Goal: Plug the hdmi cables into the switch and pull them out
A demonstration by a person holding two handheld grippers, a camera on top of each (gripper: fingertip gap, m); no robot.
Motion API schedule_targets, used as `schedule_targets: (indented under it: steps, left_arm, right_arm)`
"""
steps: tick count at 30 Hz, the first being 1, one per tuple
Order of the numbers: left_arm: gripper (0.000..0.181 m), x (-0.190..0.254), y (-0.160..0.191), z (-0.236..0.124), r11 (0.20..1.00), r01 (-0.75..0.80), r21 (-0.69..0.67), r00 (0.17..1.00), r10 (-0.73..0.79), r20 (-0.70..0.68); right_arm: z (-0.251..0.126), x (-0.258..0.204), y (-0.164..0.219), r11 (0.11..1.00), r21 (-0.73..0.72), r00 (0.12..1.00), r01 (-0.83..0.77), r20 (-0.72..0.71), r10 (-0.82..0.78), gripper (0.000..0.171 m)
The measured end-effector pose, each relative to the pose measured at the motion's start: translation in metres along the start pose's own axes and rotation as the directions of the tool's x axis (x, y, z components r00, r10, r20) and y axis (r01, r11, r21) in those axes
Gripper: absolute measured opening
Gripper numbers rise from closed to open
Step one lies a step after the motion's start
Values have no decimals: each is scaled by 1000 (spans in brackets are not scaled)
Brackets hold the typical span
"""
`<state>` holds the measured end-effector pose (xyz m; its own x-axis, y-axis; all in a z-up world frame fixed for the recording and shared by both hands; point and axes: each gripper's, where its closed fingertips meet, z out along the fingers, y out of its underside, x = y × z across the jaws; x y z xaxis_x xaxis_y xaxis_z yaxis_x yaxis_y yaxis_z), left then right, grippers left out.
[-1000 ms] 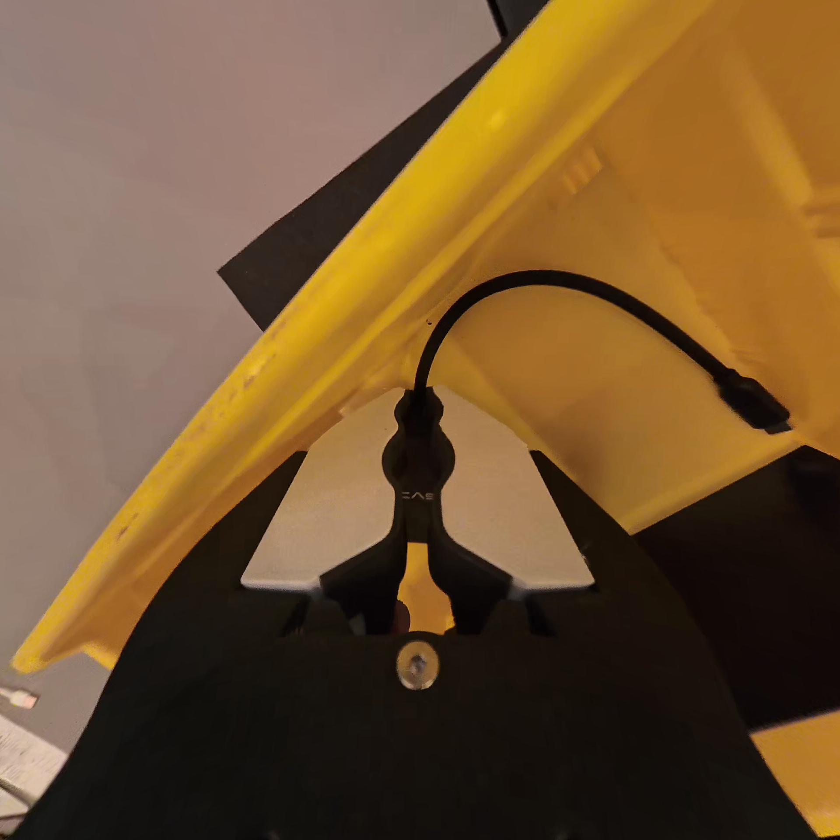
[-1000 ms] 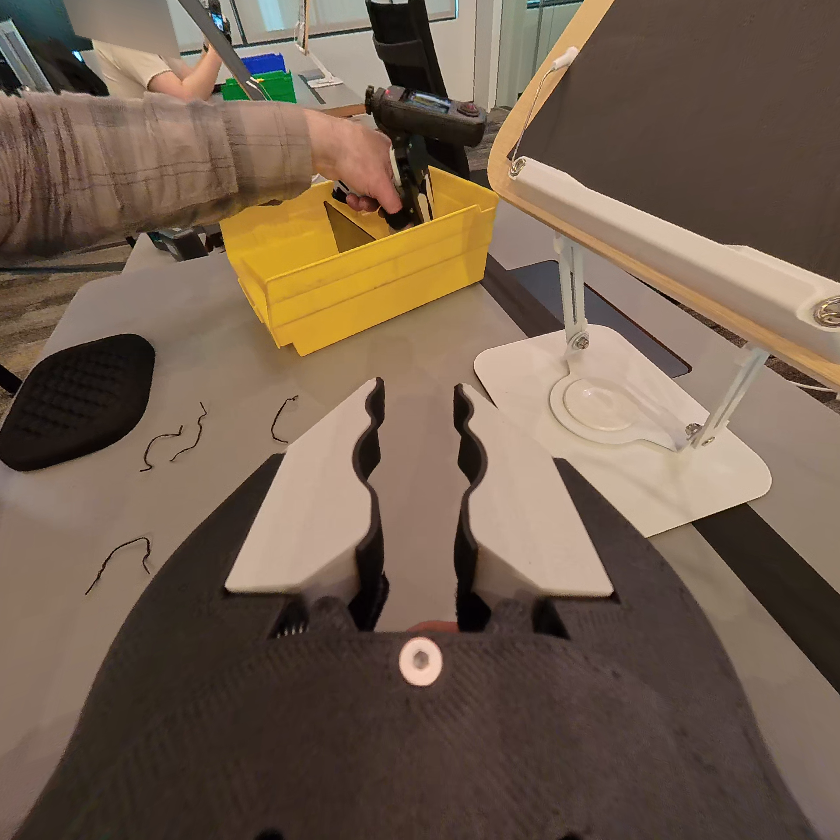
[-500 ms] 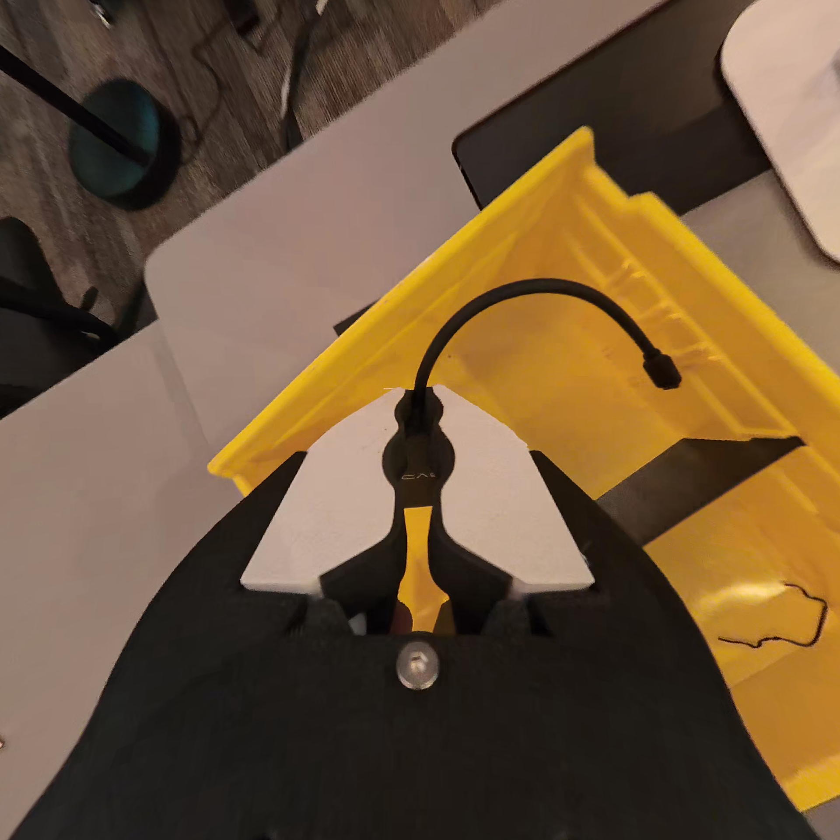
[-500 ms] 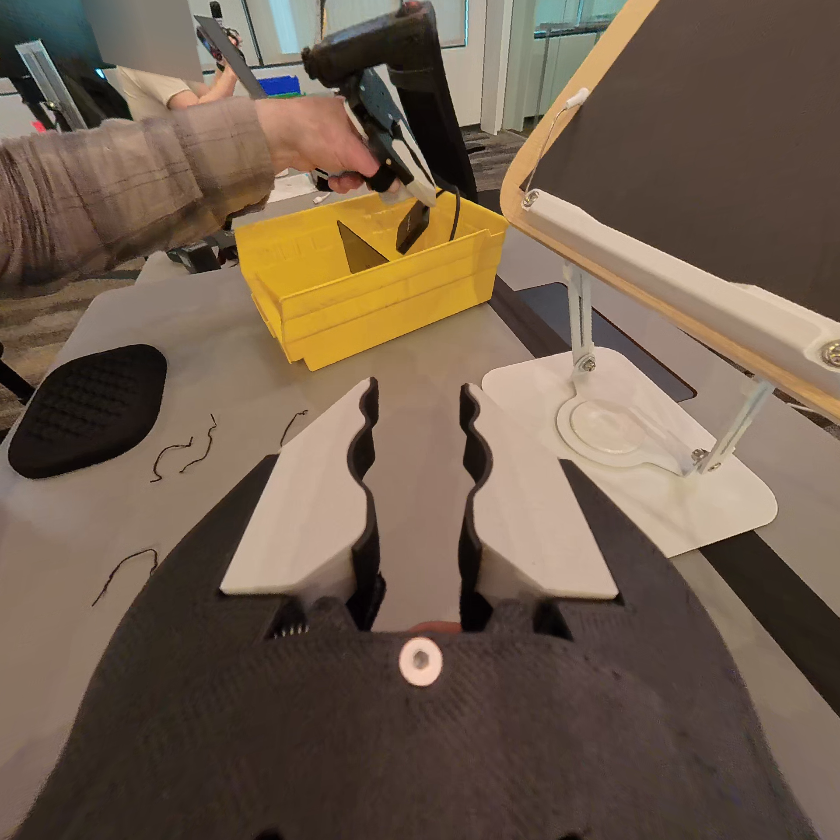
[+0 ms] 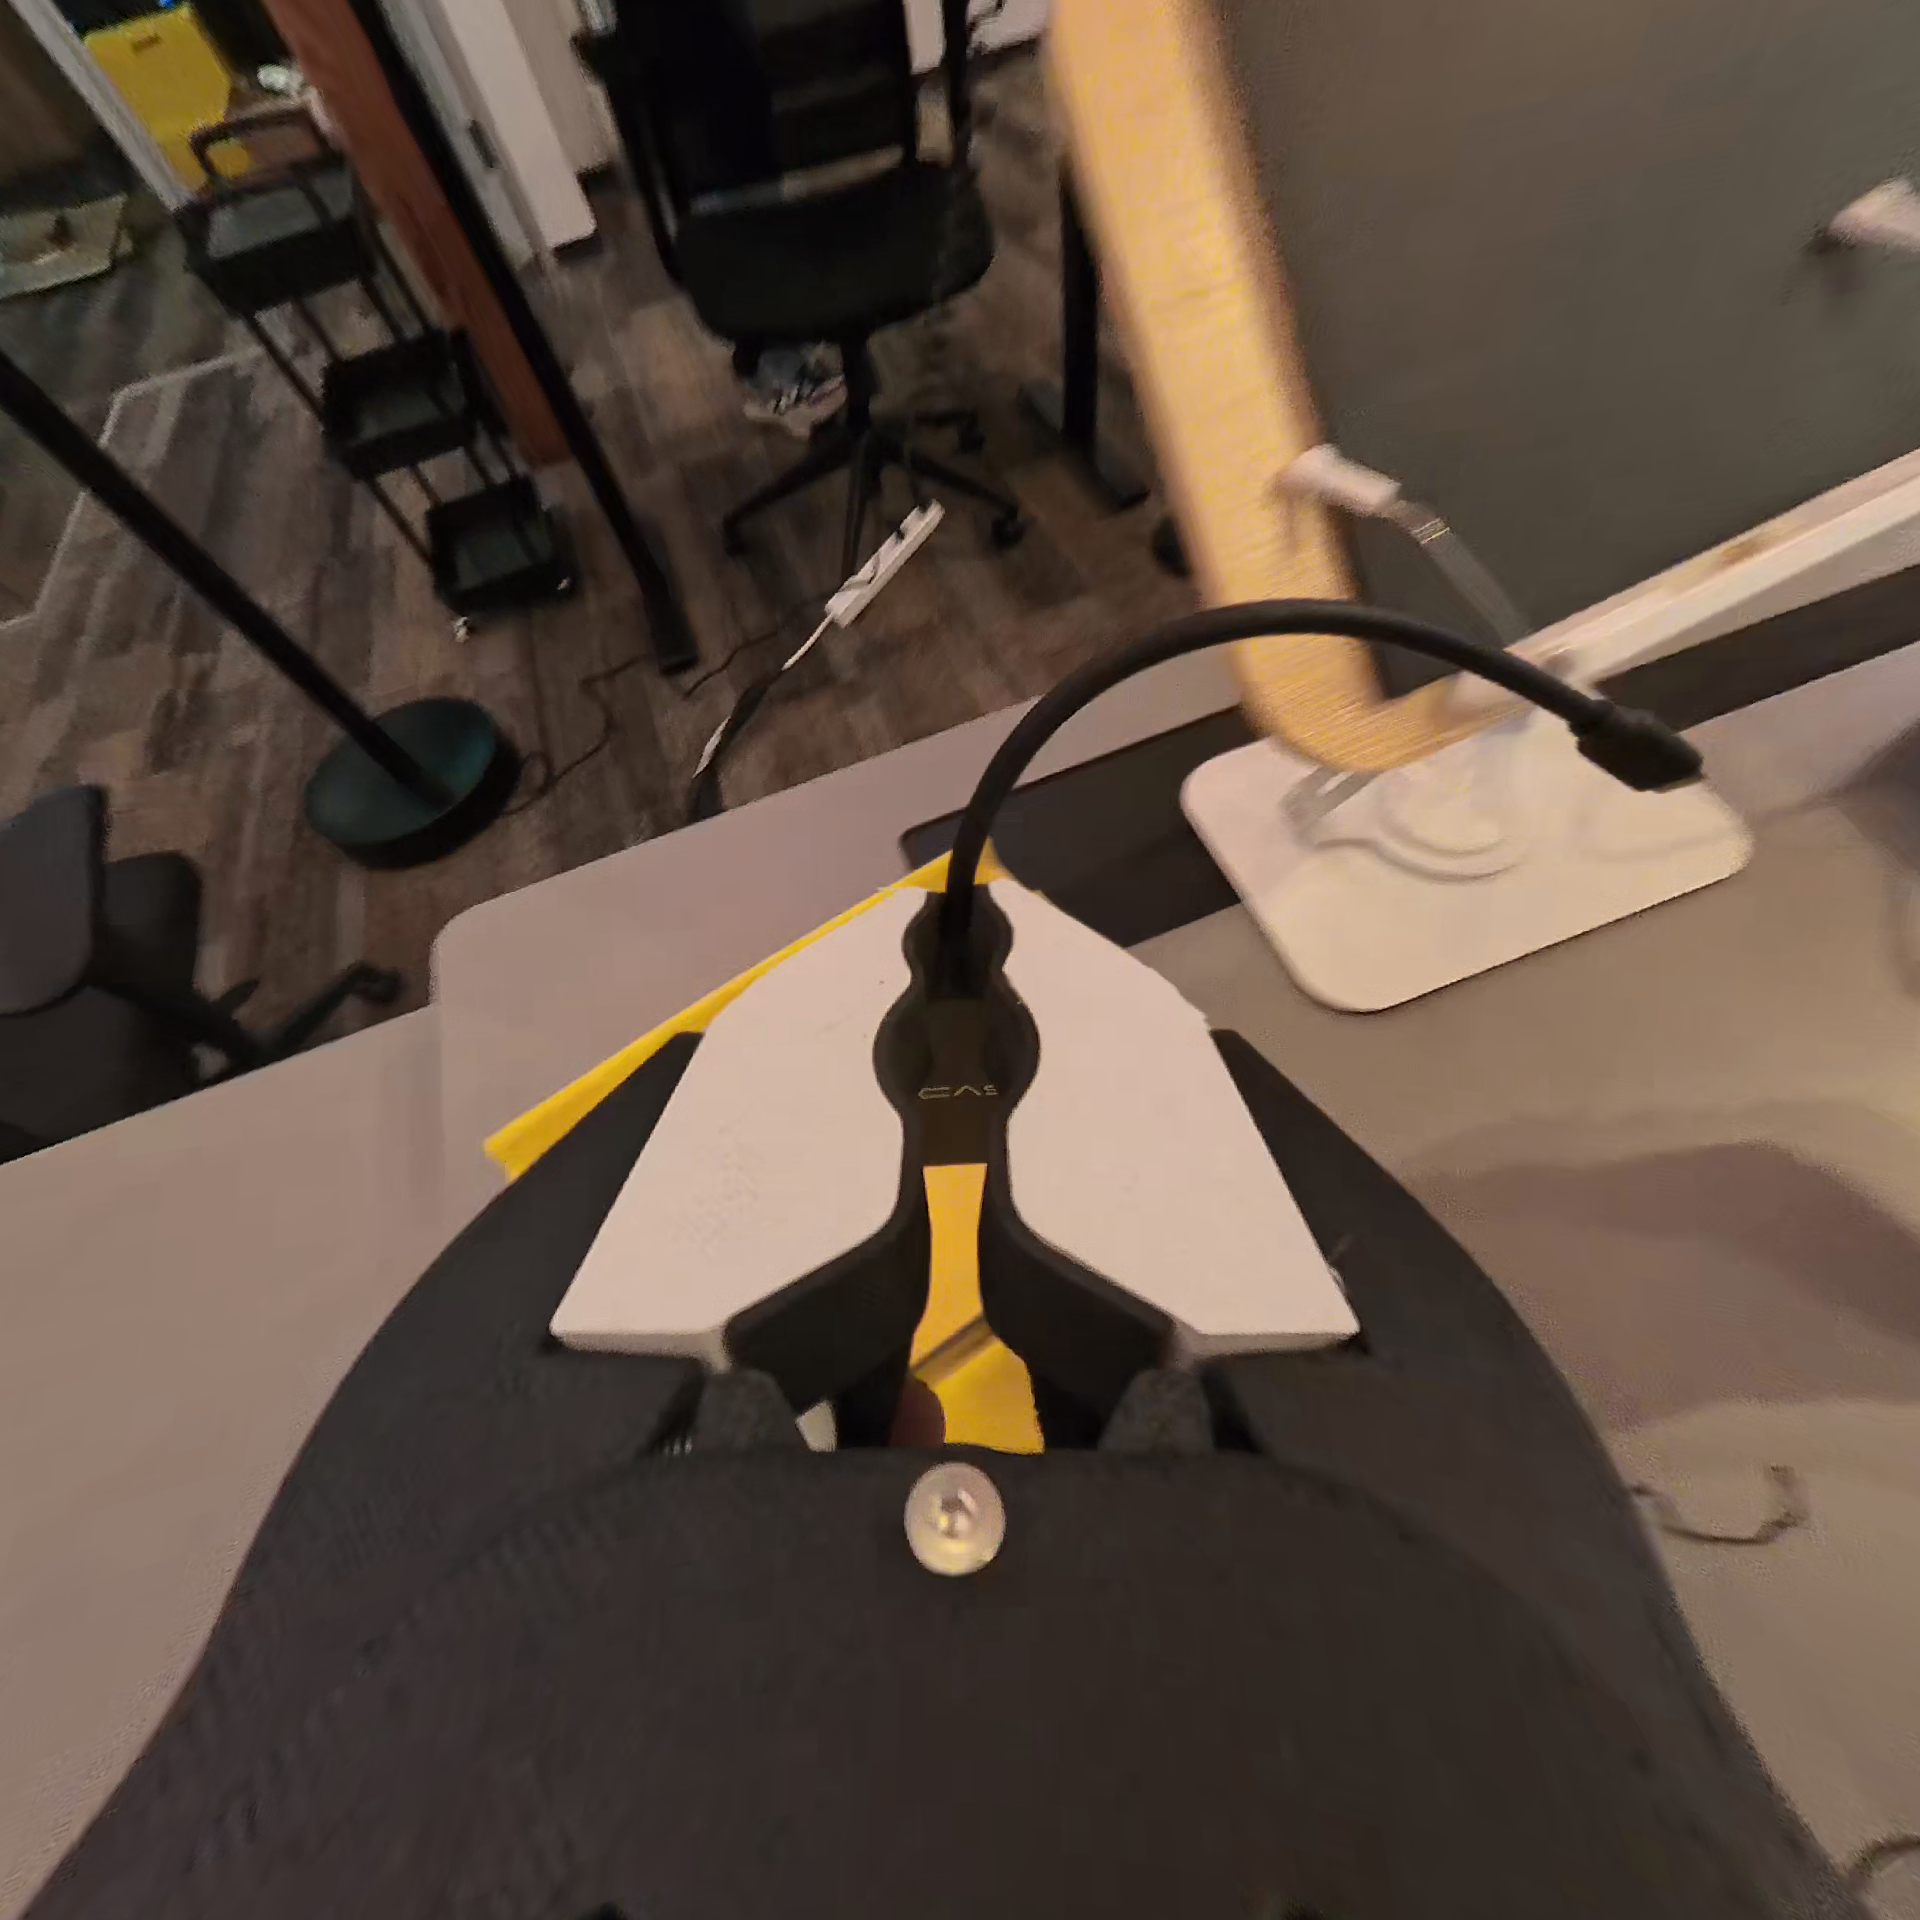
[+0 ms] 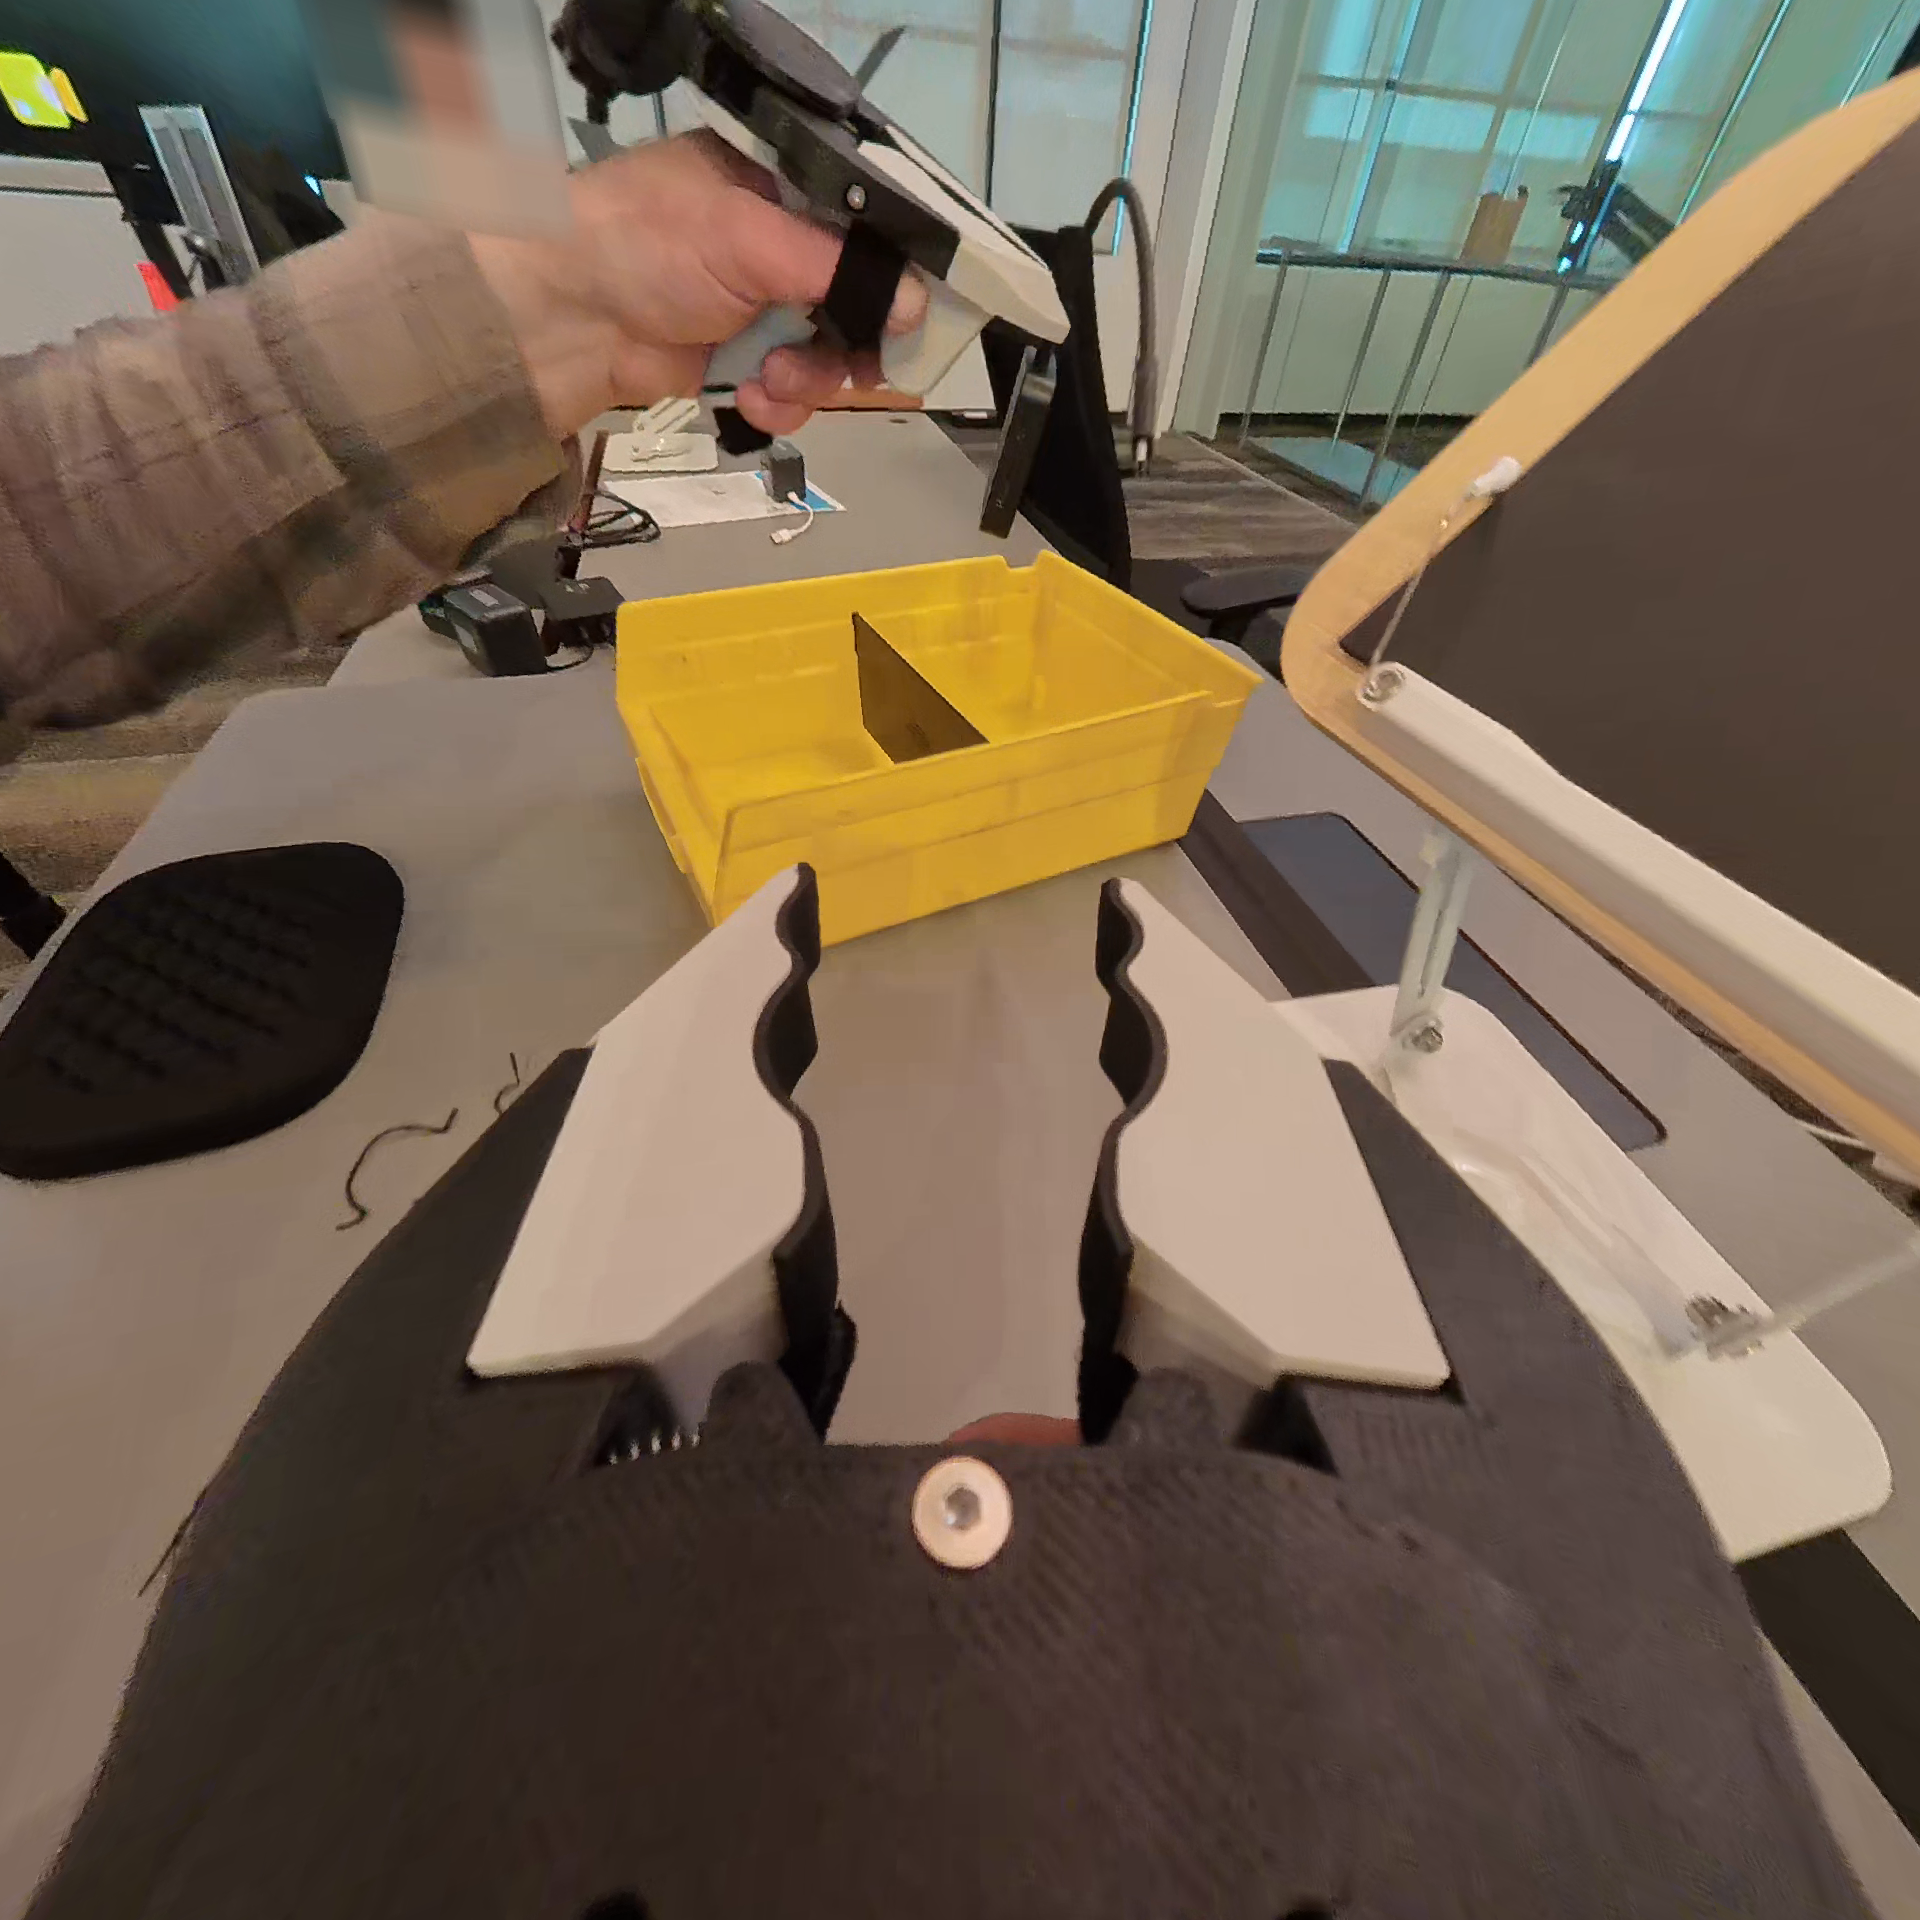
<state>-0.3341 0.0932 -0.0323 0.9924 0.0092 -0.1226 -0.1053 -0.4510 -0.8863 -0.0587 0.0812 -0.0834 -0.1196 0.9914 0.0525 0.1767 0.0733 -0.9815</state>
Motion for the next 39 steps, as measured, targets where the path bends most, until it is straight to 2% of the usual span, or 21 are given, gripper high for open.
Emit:
schedule_targets:
  steps: [7,11,14,15,19,22,25,27,29,31,33,35,37,39]
  left_arm:
    - [3,108,-21,-27,975,123,183,974,-83,-212]
    - [4,169,-18,-30,960,188,207,941,-115,-318]
    - [4,204,-13,-28,948,251,195,905,-159,-394]
    - [4,211,-13,-27,942,273,194,895,-175,-409]
    - [4,225,-8,-23,940,289,180,882,-188,-432]
    - [4,227,-4,-21,941,294,169,878,-195,-438]
    - [4,231,3,-21,951,275,142,867,-182,-464]
    - [11,227,6,-22,953,262,155,878,-169,-447]
    - [23,223,13,-25,967,204,154,895,-121,-429]
    - [27,219,17,-32,975,125,185,921,-45,-387]
    - [29,227,28,-40,984,-25,174,924,89,-372]
    - [31,248,44,-46,965,-205,166,882,255,-396]
    - [32,271,60,-47,893,-404,197,809,450,-379]
    - [35,293,79,-44,742,-625,244,671,670,-319]
  right_arm:
    - [37,-26,-17,996,89,1000,16,-26,-13,61]
    - [53,-29,-21,990,139,994,14,-113,1,64]
    - [58,-27,-19,988,153,987,-3,-155,27,58]
    - [60,-24,-14,991,132,985,-8,-171,31,57]
    - [54,-20,-12,990,140,985,19,-172,6,17]
    - [49,-16,-7,995,95,988,28,-151,-13,12]
    - [43,-17,0,998,56,998,-4,-62,8,11]
    - [39,-18,10,1000,-12,1000,-27,-4,26,10]
    - [35,-20,28,992,-121,998,-34,57,41,11]
    - [27,-22,49,969,-234,987,-81,115,111,11]
    - [16,-27,68,937,-331,969,-110,175,175,11]
    - [3,-38,86,892,-427,931,-148,245,271,10]
    - [-9,-46,100,863,-485,901,-140,300,315,10]
    - [-19,-55,111,834,-535,869,-134,341,359,11]
